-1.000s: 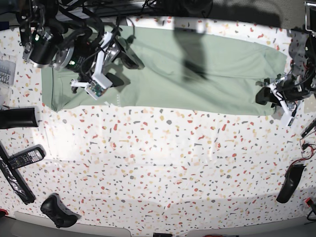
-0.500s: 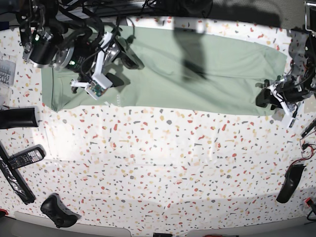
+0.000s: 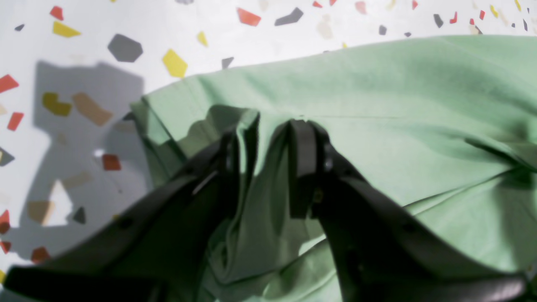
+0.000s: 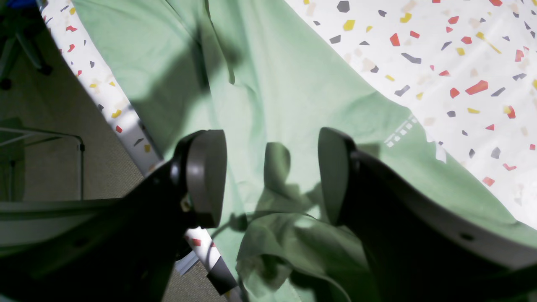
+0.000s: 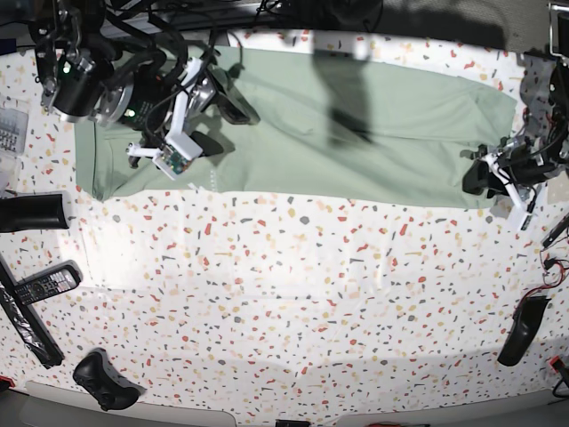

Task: Fold the T-shirt properly
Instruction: 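Lower the left gripper and grasp the shirt's other end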

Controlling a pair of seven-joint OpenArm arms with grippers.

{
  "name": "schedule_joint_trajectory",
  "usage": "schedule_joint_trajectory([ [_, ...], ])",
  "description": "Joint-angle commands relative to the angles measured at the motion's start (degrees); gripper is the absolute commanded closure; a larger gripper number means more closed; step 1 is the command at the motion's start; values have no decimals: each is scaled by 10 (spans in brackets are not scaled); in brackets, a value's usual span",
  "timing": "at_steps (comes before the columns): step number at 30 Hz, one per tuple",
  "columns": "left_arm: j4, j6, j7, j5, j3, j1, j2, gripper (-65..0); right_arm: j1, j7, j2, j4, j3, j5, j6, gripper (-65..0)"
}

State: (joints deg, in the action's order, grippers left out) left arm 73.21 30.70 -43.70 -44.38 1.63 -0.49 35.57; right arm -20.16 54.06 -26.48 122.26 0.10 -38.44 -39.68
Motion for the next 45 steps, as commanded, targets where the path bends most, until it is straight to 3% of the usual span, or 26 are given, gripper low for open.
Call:
schedule_joint_trajectory([
  [1,9,4,11,-7,7,-13,12,-151,3,-10,-5,10,3,-8,-3,-338],
  [18,54,6,-17,10,7,-8,12,-143,3,-10,-5,10,3,-8,-3,-338],
  [19,54,6,-17,12,7,-7,12,-117,3,-10,-5,10,3,-8,-3,-338],
  [21,54,6,-15,14,7,-6,12,0,3,-10,-5,10,3,-8,-3,-338],
  [26,54,6,-16,13,7,-6,12,0,3,-8,-5,10,3,-8,-3,-338],
  [32,65,6,-86,13,7,-6,12,0,3,-5,-5,10,3,-8,-3,-338],
  [35,83,6,-93,13,7,-6,12,0,3,-5,-5,10,3,-8,-3,-338],
  [45,224,5,-120,13,7,30,17,0,2,11,-5,10,3,-8,-3,-338],
])
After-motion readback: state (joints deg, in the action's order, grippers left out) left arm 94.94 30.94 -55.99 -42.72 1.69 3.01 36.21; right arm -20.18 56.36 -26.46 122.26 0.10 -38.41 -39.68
